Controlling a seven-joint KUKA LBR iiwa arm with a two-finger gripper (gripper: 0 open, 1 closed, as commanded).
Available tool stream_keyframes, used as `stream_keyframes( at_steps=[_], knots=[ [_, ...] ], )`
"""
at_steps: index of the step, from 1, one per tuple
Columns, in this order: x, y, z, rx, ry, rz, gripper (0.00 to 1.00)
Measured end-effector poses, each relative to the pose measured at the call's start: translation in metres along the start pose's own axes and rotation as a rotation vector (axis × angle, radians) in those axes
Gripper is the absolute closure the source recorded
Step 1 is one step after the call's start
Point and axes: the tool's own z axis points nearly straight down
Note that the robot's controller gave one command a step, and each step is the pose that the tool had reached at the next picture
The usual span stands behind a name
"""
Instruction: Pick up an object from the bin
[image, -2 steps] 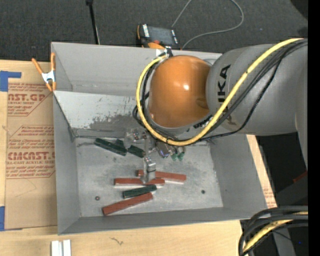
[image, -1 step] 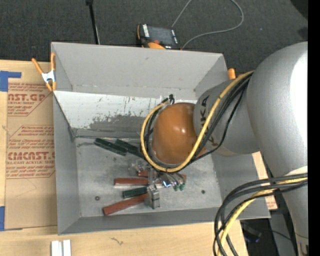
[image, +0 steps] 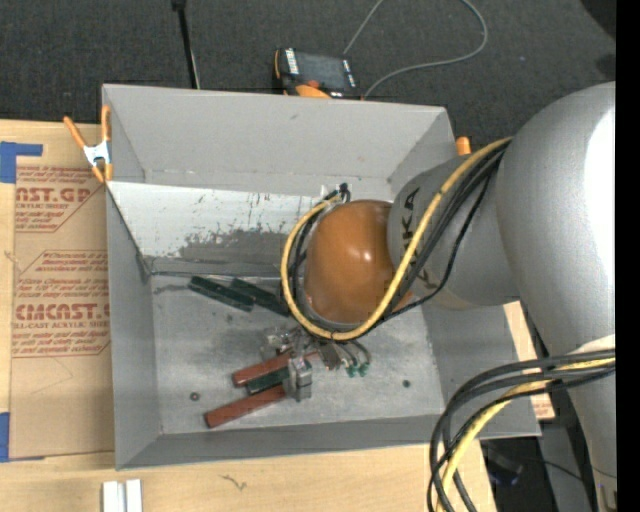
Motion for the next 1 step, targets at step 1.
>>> stream_keyframes(
  at_steps=[1],
  knots=[
    [0.0173, 0.0158, -0.1395, 0.002, -0.008, -0.019, 1.0]
  ],
)
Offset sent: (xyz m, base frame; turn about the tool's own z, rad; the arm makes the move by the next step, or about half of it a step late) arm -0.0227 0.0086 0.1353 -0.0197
